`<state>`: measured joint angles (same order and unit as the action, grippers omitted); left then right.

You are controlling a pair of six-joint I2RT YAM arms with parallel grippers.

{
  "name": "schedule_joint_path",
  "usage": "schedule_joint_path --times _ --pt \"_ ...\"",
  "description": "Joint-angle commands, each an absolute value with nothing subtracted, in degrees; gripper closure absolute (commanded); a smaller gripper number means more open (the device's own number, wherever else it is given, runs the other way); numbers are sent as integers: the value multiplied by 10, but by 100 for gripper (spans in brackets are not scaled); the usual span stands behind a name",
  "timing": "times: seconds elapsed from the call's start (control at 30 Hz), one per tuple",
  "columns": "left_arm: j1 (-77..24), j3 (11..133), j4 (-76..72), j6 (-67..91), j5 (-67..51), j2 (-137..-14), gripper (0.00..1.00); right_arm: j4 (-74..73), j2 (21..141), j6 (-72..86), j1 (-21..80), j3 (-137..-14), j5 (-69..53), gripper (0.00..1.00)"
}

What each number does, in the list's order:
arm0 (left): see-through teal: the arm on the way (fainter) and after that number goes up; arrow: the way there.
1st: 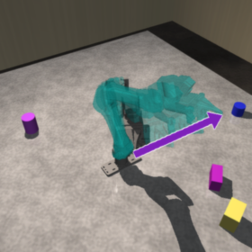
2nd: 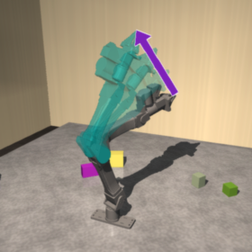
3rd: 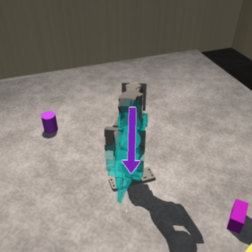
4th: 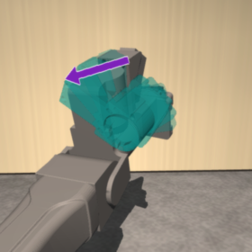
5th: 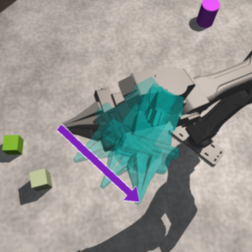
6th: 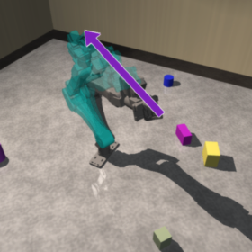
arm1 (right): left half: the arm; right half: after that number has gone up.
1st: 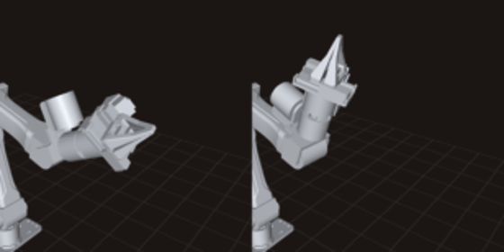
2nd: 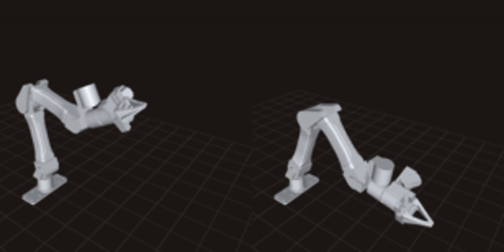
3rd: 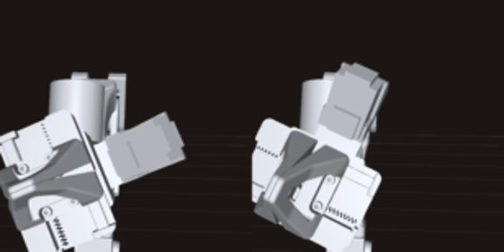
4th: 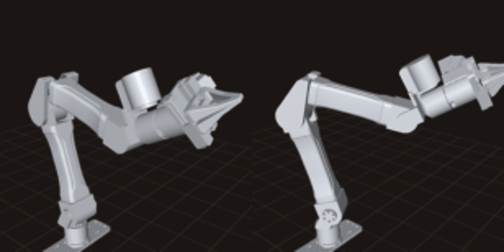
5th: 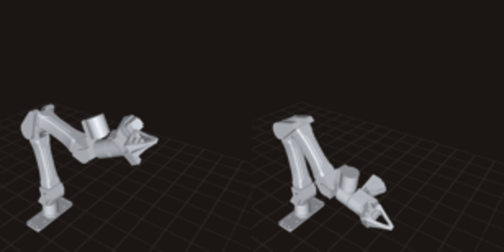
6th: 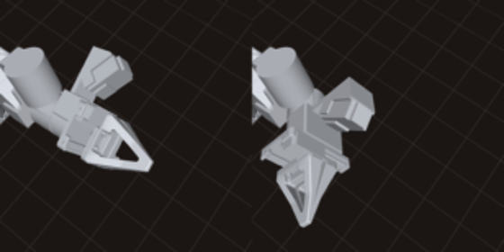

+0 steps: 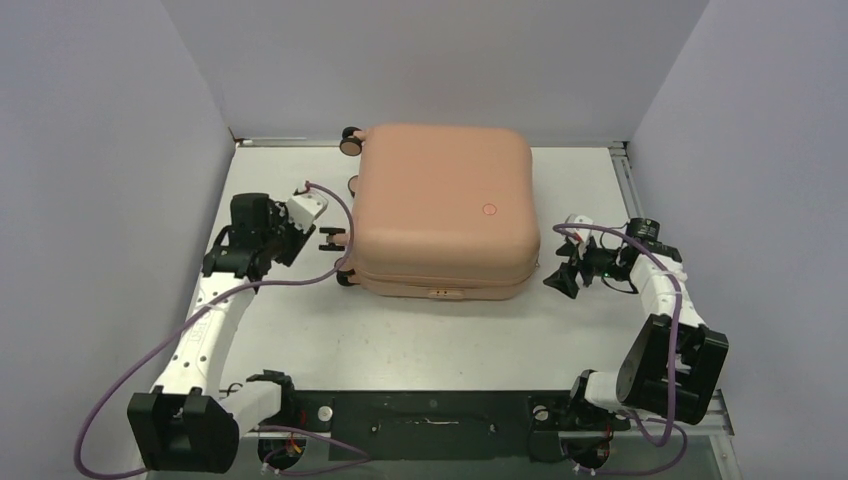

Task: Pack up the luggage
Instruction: Zip the luggage at the center of the board.

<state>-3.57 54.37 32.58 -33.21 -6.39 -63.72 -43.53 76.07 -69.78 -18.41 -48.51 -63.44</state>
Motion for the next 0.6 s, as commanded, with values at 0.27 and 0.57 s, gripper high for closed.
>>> schedule_joint_path --times 0.27,0.57 --pt "-39 605 409 -388 -332 -562 35 -451 809 -765 -170 -501 -739 27" --pt "-130 585 365 -386 -257 -602 35 -450 847 -773 -126 -511 -743 37"
